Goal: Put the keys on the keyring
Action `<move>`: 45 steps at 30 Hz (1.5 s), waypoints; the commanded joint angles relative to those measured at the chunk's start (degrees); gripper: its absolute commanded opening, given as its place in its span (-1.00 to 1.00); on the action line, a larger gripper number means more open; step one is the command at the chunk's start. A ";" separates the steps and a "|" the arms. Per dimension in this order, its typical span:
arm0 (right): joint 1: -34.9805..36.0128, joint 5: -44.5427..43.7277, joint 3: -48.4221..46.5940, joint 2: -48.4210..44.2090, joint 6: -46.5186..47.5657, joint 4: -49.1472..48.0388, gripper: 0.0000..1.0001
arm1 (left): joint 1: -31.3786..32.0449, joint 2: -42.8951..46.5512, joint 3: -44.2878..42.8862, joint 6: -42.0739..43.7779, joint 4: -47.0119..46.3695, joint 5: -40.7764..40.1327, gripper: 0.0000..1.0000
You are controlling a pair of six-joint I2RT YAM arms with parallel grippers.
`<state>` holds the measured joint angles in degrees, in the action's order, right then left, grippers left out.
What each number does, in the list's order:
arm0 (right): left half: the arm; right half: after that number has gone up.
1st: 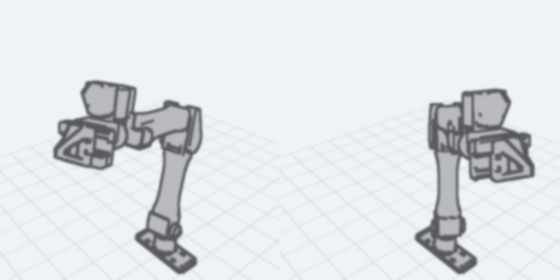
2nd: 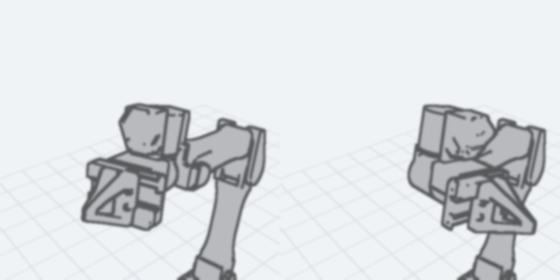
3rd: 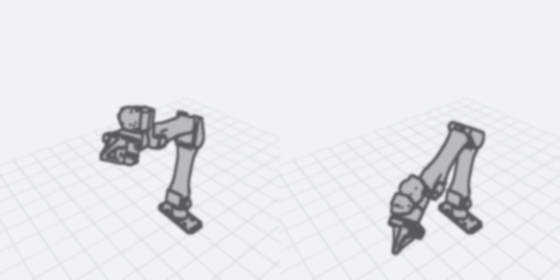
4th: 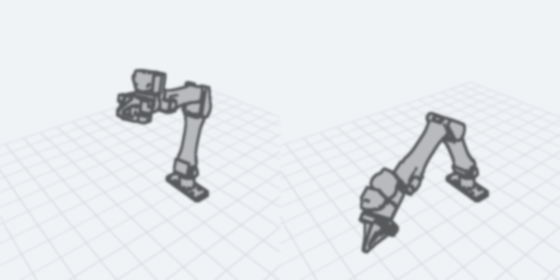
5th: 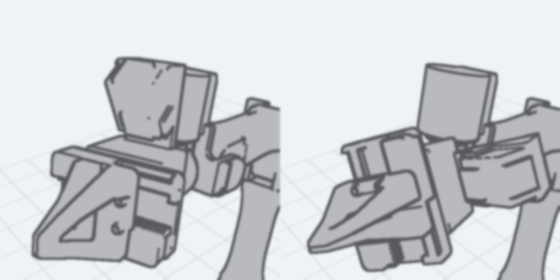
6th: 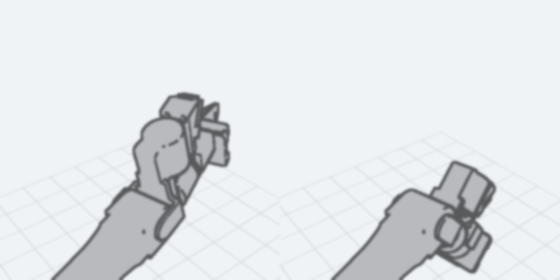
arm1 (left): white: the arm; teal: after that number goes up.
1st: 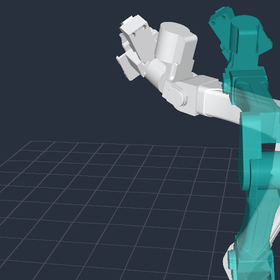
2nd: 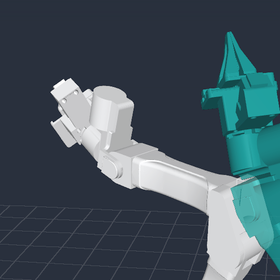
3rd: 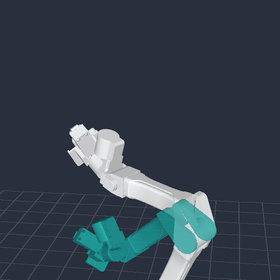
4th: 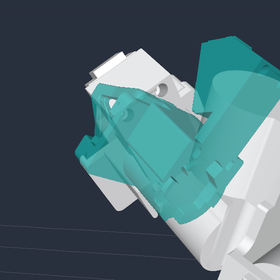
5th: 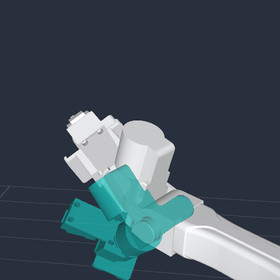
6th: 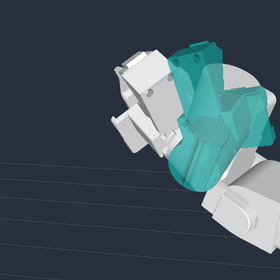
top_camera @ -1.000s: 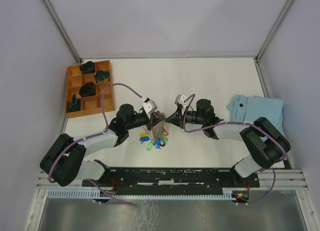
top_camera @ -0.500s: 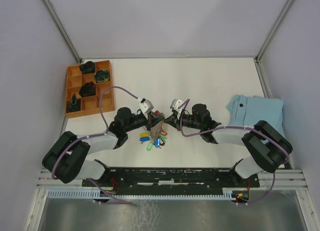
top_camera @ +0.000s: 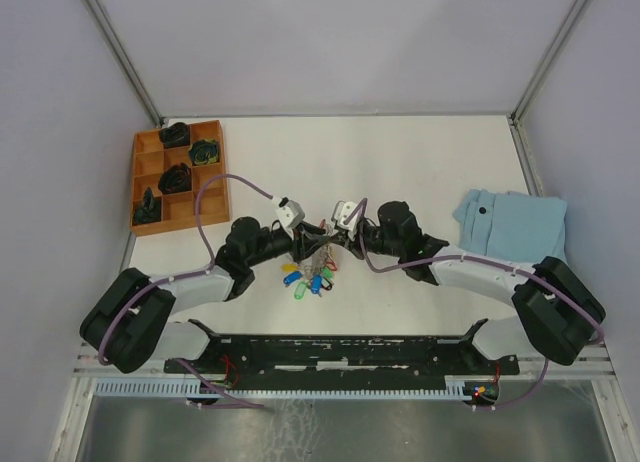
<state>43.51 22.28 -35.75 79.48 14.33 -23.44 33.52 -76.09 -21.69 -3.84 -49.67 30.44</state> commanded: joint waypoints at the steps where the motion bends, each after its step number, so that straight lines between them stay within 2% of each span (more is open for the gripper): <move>1: 0.35 0.75 -6.74 -2.44 6.49 10.51 -0.99 | -0.05 2.50 -1.82 4.32 2.20 0.20 -0.24; 6: 0.36 1.13 -11.03 -1.65 9.95 19.46 -0.99 | -0.52 3.26 -3.15 7.56 7.29 2.68 -0.16; 11: 0.44 0.03 -16.71 -0.62 11.99 28.94 -0.99 | -1.07 2.12 -4.80 9.41 10.28 6.22 -0.19; 21: 1.93 -2.46 -22.73 2.30 13.23 37.02 -0.99 | -1.59 2.83 -5.12 10.34 10.58 7.33 -0.17; 27: 2.49 -2.33 -24.99 3.13 13.84 39.43 -0.99 | -1.70 1.61 -7.79 12.19 13.78 11.65 -0.36; 34: 3.06 -2.40 -26.58 4.45 14.58 41.39 -0.99 | -1.65 0.02 -9.73 12.99 16.05 16.67 -0.42; 42: 3.16 -2.17 -27.30 4.88 15.28 42.42 -0.99 | -1.69 -1.94 -12.14 14.96 20.66 19.62 -0.94; 45: 3.10 -3.14 -25.44 3.70 14.78 40.19 -0.99 | -1.70 -1.01 -10.84 13.50 18.48 16.99 -0.95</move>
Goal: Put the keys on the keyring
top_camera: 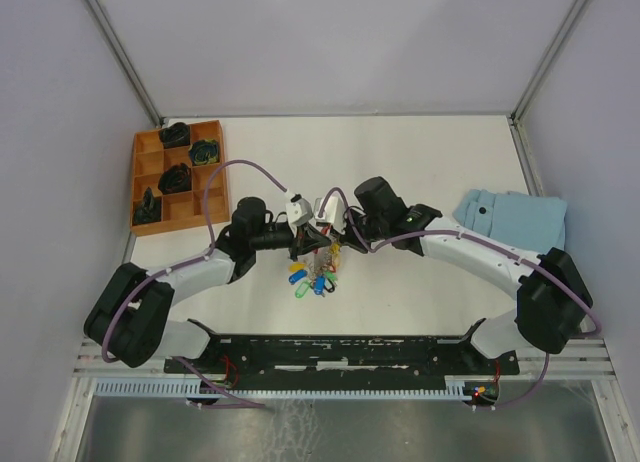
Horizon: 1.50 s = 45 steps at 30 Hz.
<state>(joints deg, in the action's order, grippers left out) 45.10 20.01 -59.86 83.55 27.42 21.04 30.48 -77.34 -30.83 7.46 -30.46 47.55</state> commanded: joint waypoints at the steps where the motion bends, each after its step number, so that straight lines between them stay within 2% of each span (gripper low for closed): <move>1: 1.53 -0.93 -0.52 -0.79 1.19 -5.38 -0.99 | 1.38 0.59 -0.97 1.06 -2.58 -0.94 -0.95; 5: 1.48 0.48 2.79 -2.07 -1.59 -10.63 -0.99 | 1.34 1.25 2.48 -6.16 -13.29 -3.26 -0.95; 15: 3.55 5.87 11.74 -3.18 -7.12 -30.33 -0.99 | 2.68 -1.77 9.48 -16.92 -34.36 -9.93 -0.95; 18: 3.68 4.52 13.44 -3.33 -7.83 -33.60 -0.99 | 2.74 -1.97 10.84 -17.88 -36.88 -11.41 -0.95; 24: 2.89 -1.52 13.17 -5.96 -5.20 -27.48 -0.99 | 2.62 1.57 10.55 -13.43 -29.44 -13.76 -0.94; 28: 2.27 -3.50 9.49 -6.13 -4.15 -19.06 -0.99 | 2.34 4.69 11.73 -12.09 -27.18 -17.40 -0.46; 32: 2.27 -5.92 3.02 -3.57 -3.86 -10.28 -0.99 | 2.13 8.81 13.34 -11.42 -26.37 -20.32 -0.15; 38: 2.27 -9.64 -4.95 0.42 -4.58 -2.74 -0.99 | 1.57 12.02 15.02 -10.04 -23.23 -25.02 -0.03; 42: 2.27 -16.51 -14.15 6.70 -4.01 10.29 -0.99 | 1.44 13.97 15.78 -9.64 -21.27 -31.91 0.05; 45: 2.08 -18.12 -14.62 6.94 -5.40 10.37 -0.99 | 1.31 14.61 16.14 -10.50 -20.36 -36.48 0.09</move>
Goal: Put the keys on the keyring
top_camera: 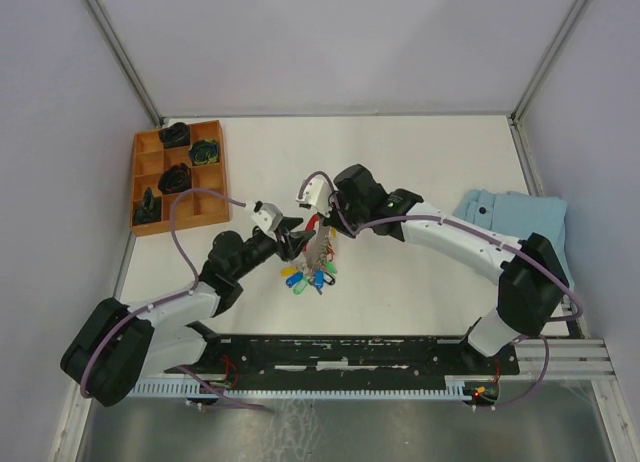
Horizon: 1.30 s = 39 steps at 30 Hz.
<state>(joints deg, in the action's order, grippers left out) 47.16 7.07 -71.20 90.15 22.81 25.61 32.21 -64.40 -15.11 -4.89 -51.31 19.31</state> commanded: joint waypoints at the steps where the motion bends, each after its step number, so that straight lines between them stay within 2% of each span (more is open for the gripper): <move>1: -0.31 -6.73 -2.91 0.14 -2.50 5.06 -0.99 | -0.47 1.91 0.44 1.55 0.85 -9.51 0.09; 6: -7.23 -4.20 -3.80 3.61 -10.50 7.24 -0.99 | -0.61 3.90 0.61 -0.24 3.17 -17.43 0.17; 9: -12.07 -0.64 0.03 4.21 -16.01 3.37 -0.99 | -0.77 4.98 0.83 -1.56 4.18 -21.05 0.22; 16: -19.35 0.45 6.35 6.65 -25.67 -3.28 -0.97 | -1.51 5.70 0.03 -5.04 7.95 -28.65 0.39; 22: -25.14 0.53 13.19 8.02 -32.76 -9.99 -0.76 | -2.42 9.01 0.22 -9.32 10.92 -35.97 0.59; 24: -26.77 1.31 15.74 7.36 -34.77 -12.16 -0.66 | -2.78 10.75 -0.27 -12.04 13.97 -39.35 0.74; 28: -28.78 -0.56 19.39 2.67 -38.83 -14.02 -0.36 | -3.11 16.98 -0.63 -16.44 20.65 -41.83 0.81; 34: -29.16 -3.95 19.97 -7.64 -40.58 -6.31 0.10 | -3.07 30.88 -1.64 -27.45 33.44 -43.00 0.95; 37: -29.13 -4.47 23.82 -19.04 -41.06 -6.13 0.53 | -3.12 36.77 -7.17 -30.55 44.69 -41.99 1.00; 39: -29.14 -5.72 26.26 -26.70 -41.25 -5.41 0.98 | -3.05 39.69 -11.65 -31.32 54.73 -41.78 0.99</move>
<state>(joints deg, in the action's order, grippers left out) 17.98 3.86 -46.96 72.27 -17.08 19.51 29.32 -28.80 -18.35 -29.45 -12.14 -21.34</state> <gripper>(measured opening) 0.845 0.994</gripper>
